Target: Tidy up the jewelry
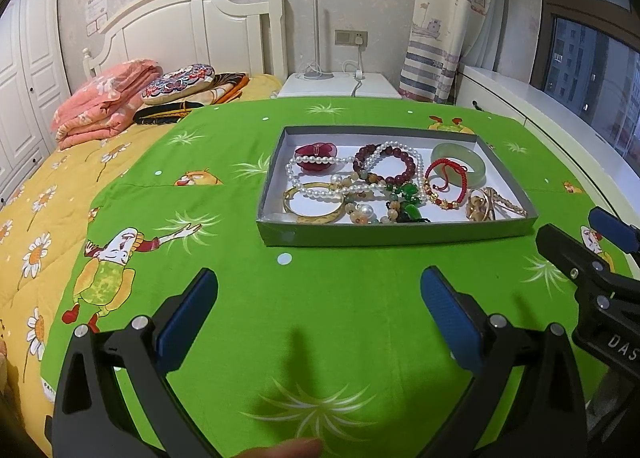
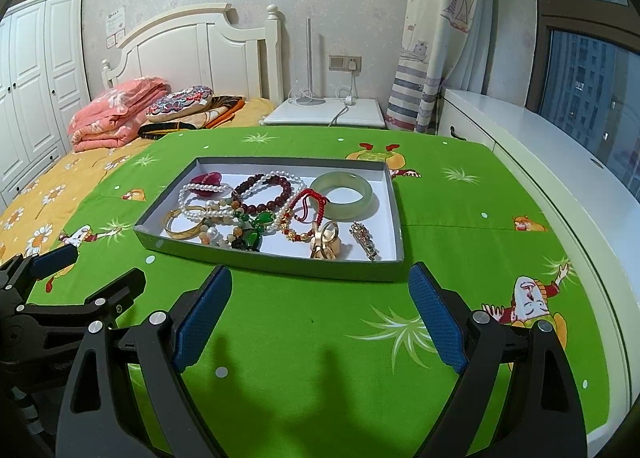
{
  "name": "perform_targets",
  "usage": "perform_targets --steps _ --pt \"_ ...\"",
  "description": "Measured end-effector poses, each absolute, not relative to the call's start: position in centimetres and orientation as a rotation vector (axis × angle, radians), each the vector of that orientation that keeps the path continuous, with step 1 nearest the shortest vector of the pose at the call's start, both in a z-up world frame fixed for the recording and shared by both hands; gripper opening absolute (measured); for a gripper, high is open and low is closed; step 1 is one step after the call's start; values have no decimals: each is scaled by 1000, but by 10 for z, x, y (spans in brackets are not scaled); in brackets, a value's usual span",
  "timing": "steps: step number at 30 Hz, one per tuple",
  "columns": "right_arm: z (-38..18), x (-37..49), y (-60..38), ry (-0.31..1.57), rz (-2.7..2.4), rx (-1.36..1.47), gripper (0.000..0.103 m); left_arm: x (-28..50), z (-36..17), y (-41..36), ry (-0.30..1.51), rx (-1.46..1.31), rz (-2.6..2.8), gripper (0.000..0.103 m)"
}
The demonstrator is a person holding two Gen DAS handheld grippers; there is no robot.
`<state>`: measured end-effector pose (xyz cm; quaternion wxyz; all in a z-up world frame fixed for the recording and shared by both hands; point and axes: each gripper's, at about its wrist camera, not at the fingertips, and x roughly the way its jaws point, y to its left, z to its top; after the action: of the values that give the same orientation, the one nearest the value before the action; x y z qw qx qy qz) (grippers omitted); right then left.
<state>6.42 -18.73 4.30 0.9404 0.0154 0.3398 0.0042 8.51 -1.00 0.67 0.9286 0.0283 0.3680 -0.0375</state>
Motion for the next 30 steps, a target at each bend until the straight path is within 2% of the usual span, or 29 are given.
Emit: perform_targets --steps 18,22,27,30 --pt "42 64 -187 695 10 31 84 84 7 -11 747 63 -56 98" --pt "38 63 -185 706 15 29 84 82 7 -9 695 79 -6 99" --pt "18 70 -187 762 17 23 84 119 -28 -11 971 143 -48 99" --pt "2 78 -185 817 -2 4 84 131 -44 -4 1008 114 -9 98"
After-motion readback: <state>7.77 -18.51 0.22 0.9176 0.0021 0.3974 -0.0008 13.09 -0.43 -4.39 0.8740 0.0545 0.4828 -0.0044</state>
